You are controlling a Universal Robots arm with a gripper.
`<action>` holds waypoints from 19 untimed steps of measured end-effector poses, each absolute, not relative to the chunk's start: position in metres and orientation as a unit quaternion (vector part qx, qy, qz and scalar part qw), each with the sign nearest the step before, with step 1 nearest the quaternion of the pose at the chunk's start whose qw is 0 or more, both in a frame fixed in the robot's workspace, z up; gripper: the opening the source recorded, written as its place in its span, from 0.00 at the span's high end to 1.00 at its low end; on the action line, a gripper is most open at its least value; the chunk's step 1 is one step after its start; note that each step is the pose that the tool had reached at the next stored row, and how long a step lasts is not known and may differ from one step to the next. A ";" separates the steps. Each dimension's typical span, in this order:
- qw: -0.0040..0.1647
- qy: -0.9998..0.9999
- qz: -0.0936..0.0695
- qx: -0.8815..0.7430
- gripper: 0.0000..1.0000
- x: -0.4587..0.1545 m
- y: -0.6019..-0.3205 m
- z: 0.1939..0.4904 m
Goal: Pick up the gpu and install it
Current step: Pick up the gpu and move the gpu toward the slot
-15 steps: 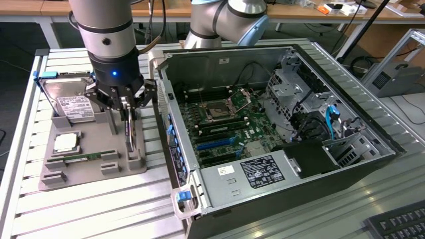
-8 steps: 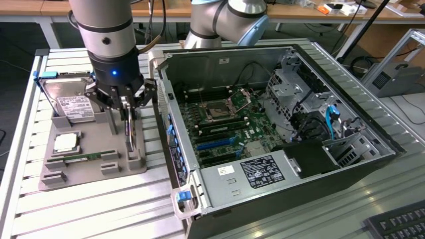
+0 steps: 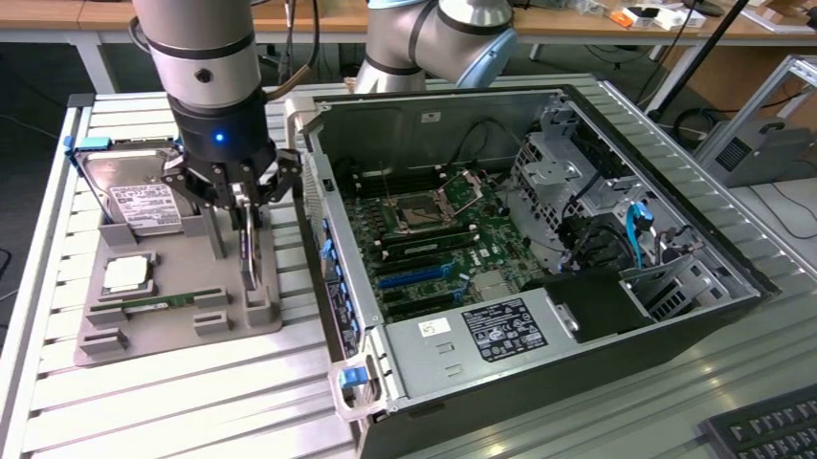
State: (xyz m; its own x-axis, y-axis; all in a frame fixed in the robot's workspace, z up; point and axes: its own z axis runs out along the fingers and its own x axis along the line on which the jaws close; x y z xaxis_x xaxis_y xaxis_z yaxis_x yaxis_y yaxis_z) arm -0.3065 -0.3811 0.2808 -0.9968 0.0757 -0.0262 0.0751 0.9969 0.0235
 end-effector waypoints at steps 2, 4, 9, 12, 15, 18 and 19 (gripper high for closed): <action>0.014 0.999 0.011 0.038 0.73 -0.306 -0.381 0.281; 0.014 0.999 0.012 0.038 0.73 -0.306 -0.381 0.282; 0.013 0.999 0.012 0.038 0.73 -0.306 -0.381 0.283; 0.013 0.999 0.013 0.038 0.73 -0.306 -0.381 0.284; 0.013 0.999 0.013 0.038 0.73 -0.306 -0.381 0.284; 0.013 0.999 0.014 0.038 0.73 -0.306 -0.381 0.285; 0.013 0.999 0.014 0.038 0.73 -0.306 -0.381 0.285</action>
